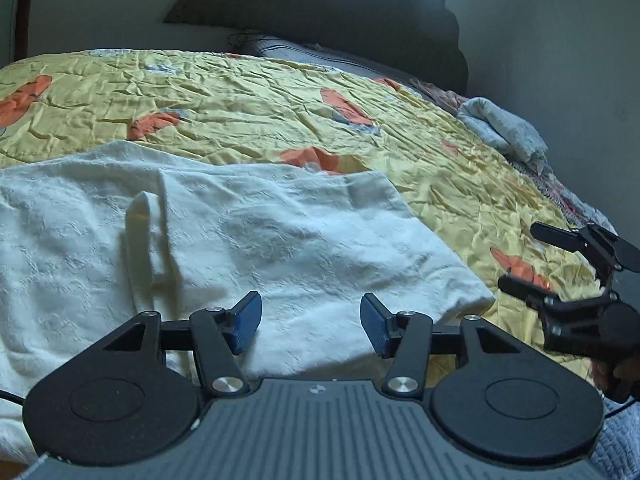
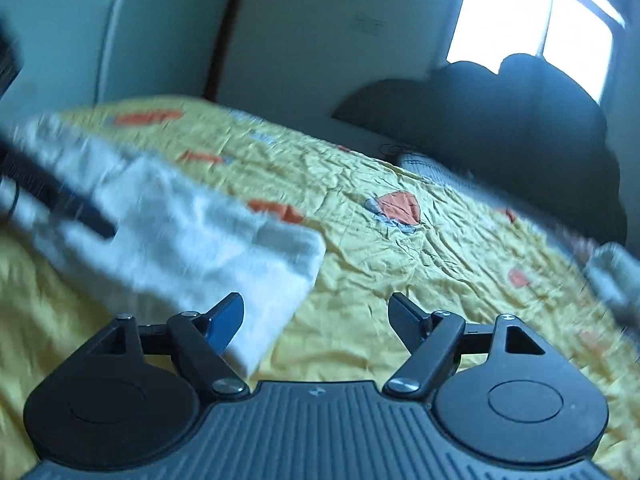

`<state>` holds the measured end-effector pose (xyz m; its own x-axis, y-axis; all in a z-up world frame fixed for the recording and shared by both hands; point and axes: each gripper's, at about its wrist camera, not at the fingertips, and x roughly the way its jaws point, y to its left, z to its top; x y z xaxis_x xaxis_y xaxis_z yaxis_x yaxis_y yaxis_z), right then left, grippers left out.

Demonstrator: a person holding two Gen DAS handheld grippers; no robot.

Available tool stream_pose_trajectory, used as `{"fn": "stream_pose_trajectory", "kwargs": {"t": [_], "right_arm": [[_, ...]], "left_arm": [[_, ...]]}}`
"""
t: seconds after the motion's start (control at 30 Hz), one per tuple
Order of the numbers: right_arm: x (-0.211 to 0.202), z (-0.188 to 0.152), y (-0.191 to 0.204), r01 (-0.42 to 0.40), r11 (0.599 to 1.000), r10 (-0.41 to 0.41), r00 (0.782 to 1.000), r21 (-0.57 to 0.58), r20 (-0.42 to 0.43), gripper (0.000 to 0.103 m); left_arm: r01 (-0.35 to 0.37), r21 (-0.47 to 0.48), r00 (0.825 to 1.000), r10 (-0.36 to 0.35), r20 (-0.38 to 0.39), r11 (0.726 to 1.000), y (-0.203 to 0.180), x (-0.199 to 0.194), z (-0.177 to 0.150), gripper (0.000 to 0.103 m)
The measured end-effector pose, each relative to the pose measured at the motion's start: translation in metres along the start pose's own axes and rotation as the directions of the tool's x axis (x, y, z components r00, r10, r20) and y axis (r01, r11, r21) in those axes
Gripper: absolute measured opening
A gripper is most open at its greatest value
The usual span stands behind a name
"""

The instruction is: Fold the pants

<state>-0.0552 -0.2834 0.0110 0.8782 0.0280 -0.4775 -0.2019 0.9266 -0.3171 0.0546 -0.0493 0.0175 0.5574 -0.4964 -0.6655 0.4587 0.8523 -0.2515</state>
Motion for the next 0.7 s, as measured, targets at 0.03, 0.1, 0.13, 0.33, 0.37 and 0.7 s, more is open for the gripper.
{"fn": "stream_pose_trajectory", "kwargs": {"t": [0.03, 0.1, 0.13, 0.33, 0.37, 0.7], "right_arm": [[0.003, -0.002, 0.004, 0.012, 1.0, -0.012, 1.0, -0.02, -0.014, 0.079], [0.01, -0.002, 0.011, 0.016, 0.999, -0.018, 0.999, -0.042, -0.038, 0.079], [0.011, -0.001, 0.014, 0.007, 0.998, -0.009, 0.999, -0.055, -0.046, 0.079], [0.011, 0.0, 0.035, -0.029, 0.985, 0.021, 0.999, -0.167, -0.05, 0.079], [0.012, 0.001, 0.033, -0.021, 0.987, 0.013, 0.999, -0.16, -0.049, 0.079], [0.055, -0.001, 0.02, -0.005, 0.994, -0.008, 0.992, -0.105, -0.125, 0.082]], "left_arm": [[-0.009, 0.004, 1.0, 0.009, -0.006, 1.0, -0.001, 0.002, -0.001, 0.058], [-0.016, 0.002, 1.0, 0.016, -0.01, 1.0, 0.0, 0.004, -0.004, 0.058], [-0.017, 0.001, 1.0, 0.017, -0.01, 1.0, 0.001, 0.004, -0.004, 0.058], [-0.017, -0.024, 1.0, 0.017, 0.0, 1.0, 0.007, 0.004, -0.008, 0.064], [-0.015, -0.027, 1.0, 0.015, 0.001, 1.0, 0.007, 0.005, -0.009, 0.064], [0.019, -0.003, 1.0, -0.019, 0.01, 1.0, 0.008, 0.01, -0.016, 0.075]]}}
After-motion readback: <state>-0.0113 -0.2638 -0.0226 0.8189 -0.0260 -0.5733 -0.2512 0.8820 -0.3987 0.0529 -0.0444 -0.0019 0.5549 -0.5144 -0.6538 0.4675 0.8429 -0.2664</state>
